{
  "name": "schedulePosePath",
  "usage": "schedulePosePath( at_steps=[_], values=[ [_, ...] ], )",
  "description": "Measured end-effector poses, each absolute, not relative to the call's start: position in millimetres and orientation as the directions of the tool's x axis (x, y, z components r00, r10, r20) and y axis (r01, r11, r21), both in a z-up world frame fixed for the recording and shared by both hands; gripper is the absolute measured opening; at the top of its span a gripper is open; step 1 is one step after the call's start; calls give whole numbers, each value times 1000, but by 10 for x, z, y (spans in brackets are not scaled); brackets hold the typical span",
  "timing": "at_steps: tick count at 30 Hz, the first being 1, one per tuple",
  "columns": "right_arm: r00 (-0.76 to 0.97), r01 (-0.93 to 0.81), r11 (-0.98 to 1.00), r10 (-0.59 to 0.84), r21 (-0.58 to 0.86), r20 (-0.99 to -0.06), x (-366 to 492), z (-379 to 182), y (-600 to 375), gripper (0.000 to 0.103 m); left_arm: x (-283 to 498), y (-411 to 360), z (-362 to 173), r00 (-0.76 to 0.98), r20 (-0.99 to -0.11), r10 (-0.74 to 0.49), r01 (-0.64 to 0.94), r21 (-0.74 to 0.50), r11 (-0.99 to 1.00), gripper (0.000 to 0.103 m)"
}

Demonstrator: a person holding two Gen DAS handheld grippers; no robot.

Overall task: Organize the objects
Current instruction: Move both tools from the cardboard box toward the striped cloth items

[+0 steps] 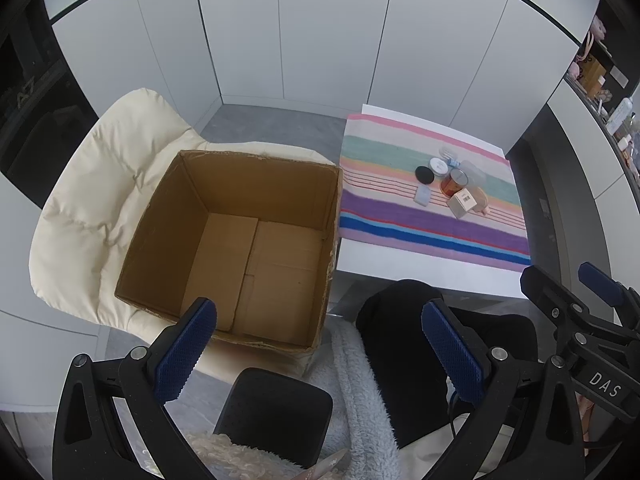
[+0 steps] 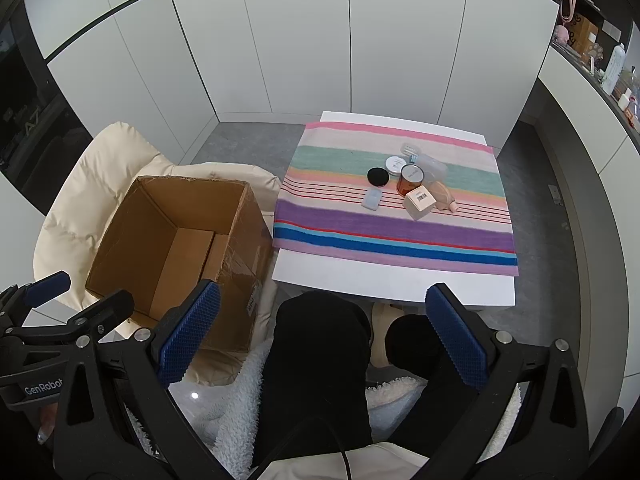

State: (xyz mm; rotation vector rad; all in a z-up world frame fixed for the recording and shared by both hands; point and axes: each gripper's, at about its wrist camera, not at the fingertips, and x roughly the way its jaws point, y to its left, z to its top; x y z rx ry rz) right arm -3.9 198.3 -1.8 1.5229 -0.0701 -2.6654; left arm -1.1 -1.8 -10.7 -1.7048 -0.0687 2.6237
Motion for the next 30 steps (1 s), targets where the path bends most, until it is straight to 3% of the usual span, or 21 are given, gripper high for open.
schedulePosePath(
  at_steps=[30],
  values=[
    [-507, 27, -997, -76, 72, -859, -57, -30, 2215, 103, -27, 322, -65, -434, -898, 75, -29, -69, -997, 103]
  ],
)
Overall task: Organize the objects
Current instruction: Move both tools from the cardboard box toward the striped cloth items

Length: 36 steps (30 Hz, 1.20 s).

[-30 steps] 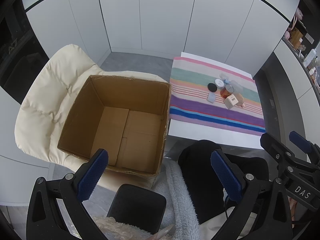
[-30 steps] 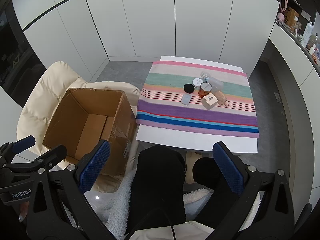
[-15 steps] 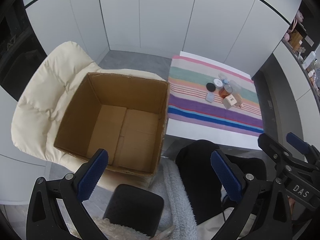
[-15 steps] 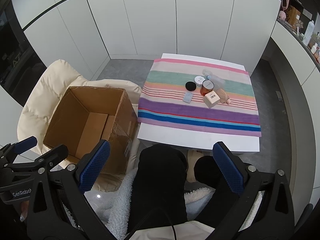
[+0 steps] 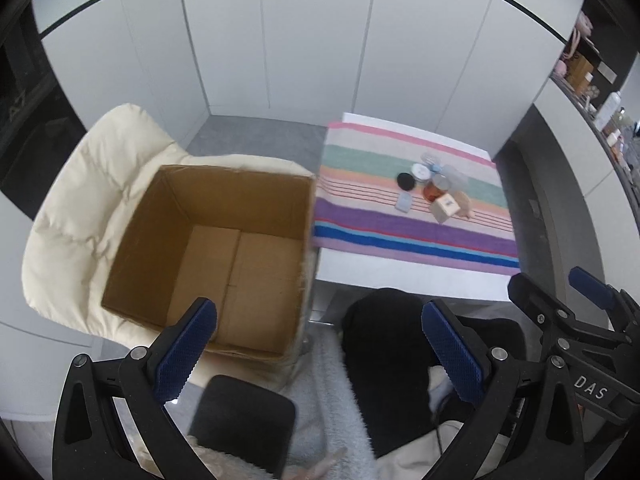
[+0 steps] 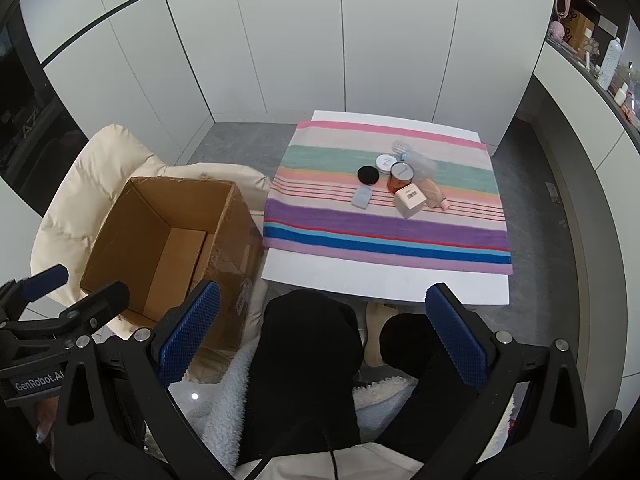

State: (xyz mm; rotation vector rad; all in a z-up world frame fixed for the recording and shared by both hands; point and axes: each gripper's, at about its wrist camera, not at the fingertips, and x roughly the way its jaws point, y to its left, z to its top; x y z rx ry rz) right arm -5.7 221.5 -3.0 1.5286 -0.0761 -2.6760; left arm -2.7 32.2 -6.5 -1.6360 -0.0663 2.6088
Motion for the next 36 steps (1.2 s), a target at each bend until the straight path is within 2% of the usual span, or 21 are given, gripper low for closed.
schedulePosePath(
  at_steps=[4, 18, 24, 32, 36],
  values=[
    [-514, 7, -996, -84, 94, -853, -62, -3, 2410, 103, -65, 443, -126, -393, -907, 150, -51, -141, -989, 103],
    [-526, -60, -990, -75, 125, -847, -126, -49, 3093, 103, 2, 1037, -34, -506, -859, 76, -82, -39, -996, 103],
    [-543, -114, -991, -2, 76, -839, -172, -144, 3487, 103, -26, 1332, 2, -568, -819, 84, -93, -38, -995, 103],
    [-541, -140, -990, 58, 22, -839, -279, -322, 3877, 103, -275, 1849, -38, -558, -826, 79, -125, -11, -992, 102],
    [-517, -165, -985, 38, 56, -855, -420, -497, 4124, 103, -424, 2119, -92, -574, -817, 44, -133, 41, -990, 102]
  ],
)
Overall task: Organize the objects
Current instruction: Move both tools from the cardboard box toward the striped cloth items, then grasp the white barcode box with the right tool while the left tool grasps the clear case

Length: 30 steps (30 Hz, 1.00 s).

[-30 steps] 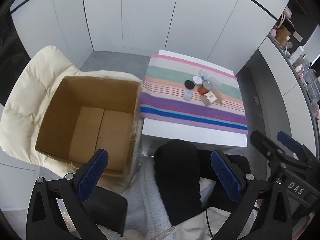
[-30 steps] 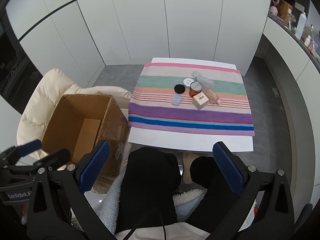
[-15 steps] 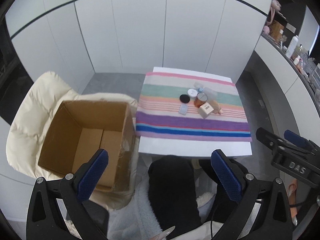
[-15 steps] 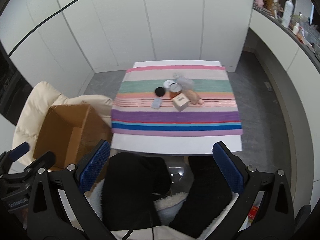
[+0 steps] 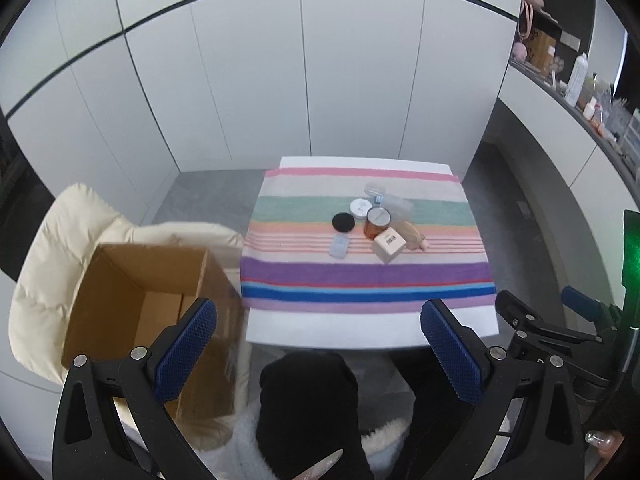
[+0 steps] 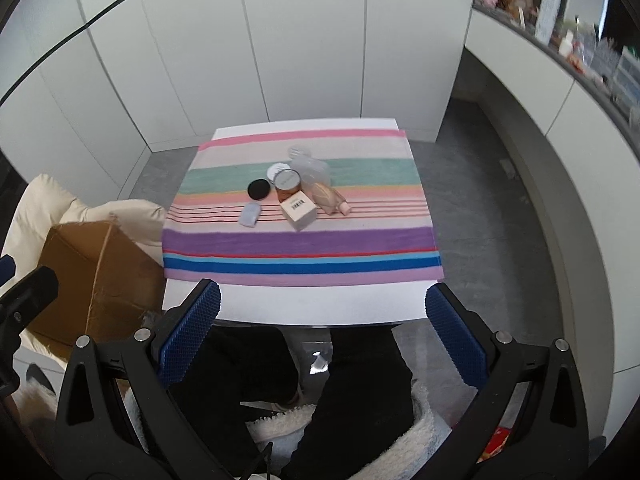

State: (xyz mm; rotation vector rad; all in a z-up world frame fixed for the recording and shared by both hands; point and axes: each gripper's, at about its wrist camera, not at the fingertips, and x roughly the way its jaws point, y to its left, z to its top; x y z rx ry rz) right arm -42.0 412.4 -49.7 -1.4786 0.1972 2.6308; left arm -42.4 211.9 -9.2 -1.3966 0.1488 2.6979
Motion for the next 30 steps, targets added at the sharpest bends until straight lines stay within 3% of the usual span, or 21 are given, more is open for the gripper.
schedulePosePath(
  at_steps=[7, 14, 26, 30],
  values=[
    [-497, -199, -971, -15, 131, -868, -675, -842, 4583, 103, -751, 2520, -511, -584, -811, 4, -158, 108, -981, 102],
    [-453, -154, -980, -39, 122, -891, -930, -1323, 4798, 101, -1229, 2545, -1028, -524, -848, 83, -147, -6, -989, 102],
    [-455, -195, -969, -47, 151, -889, -1561, -2248, 5064, 101, -1993, 2785, -2204, -330, -933, 145, -237, -66, -969, 102],
    [-441, -211, -964, -51, 159, -896, -1751, -2541, 5102, 101, -2357, 2755, -2623, -301, -948, 107, -240, -34, -970, 102]
  ],
)
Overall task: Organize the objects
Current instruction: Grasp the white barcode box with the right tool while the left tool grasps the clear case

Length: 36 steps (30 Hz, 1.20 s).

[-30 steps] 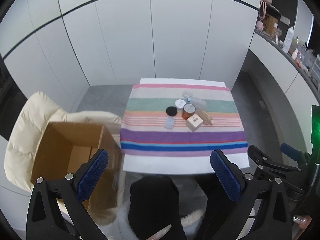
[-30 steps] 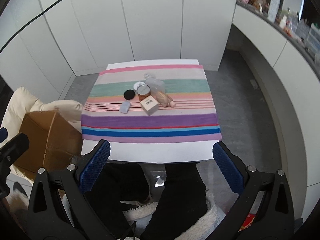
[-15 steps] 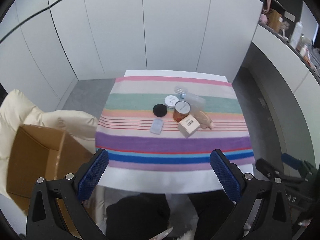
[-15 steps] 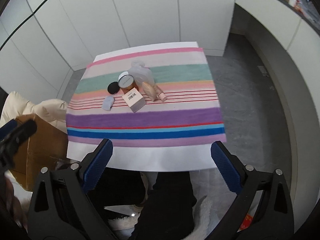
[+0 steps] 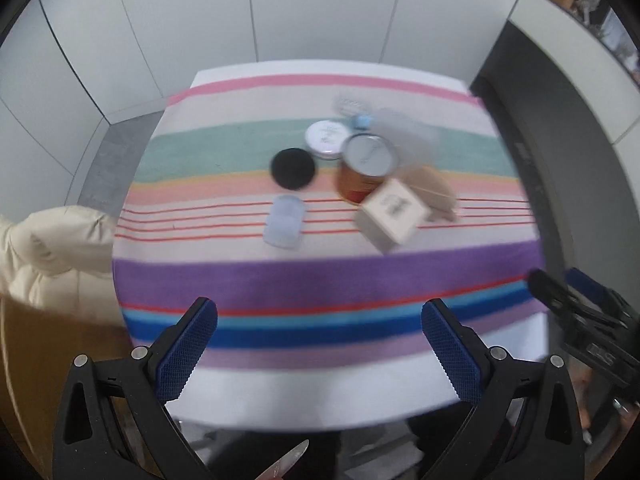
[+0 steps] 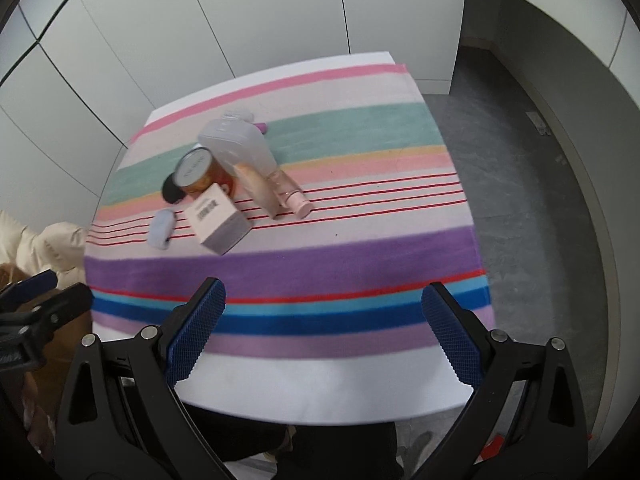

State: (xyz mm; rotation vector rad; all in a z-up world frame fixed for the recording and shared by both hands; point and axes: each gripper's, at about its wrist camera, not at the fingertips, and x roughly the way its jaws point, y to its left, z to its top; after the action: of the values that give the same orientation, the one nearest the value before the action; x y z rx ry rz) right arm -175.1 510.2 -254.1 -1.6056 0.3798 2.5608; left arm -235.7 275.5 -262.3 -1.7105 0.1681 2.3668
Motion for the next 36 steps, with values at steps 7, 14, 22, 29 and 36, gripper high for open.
schedulePosePath(
  at_steps=[7, 14, 22, 29, 36],
  values=[
    [-451, -165, -952, -161, 260, -878, -1959, -2847, 4778, 101, -2886, 2478, -3087, -264, -963, 57, -182, -9, -983, 102],
    [-437, 7, -980, -180, 197, -881, -2358, -3109, 4151, 95, -3083, 2586, -3531, -214, -973, 90, -254, -33, -967, 101],
    [-416, 32, -991, -134, 132, -899, -2692, -3407, 3954, 73, -3267, 2668, -3790, -203, -977, 60, -267, -3, -964, 89],
    [-410, 7, -988, -142, 153, -901, -2813, -3466, 4037, 62, -3256, 2831, -3725, -251, -966, 58, -270, 12, -963, 37],
    [-403, -30, -988, -126, 151, -906, -2767, -3379, 4126, 60, -3232, 2898, -3709, -240, -969, 65, -268, 2, -963, 37]
  ],
)
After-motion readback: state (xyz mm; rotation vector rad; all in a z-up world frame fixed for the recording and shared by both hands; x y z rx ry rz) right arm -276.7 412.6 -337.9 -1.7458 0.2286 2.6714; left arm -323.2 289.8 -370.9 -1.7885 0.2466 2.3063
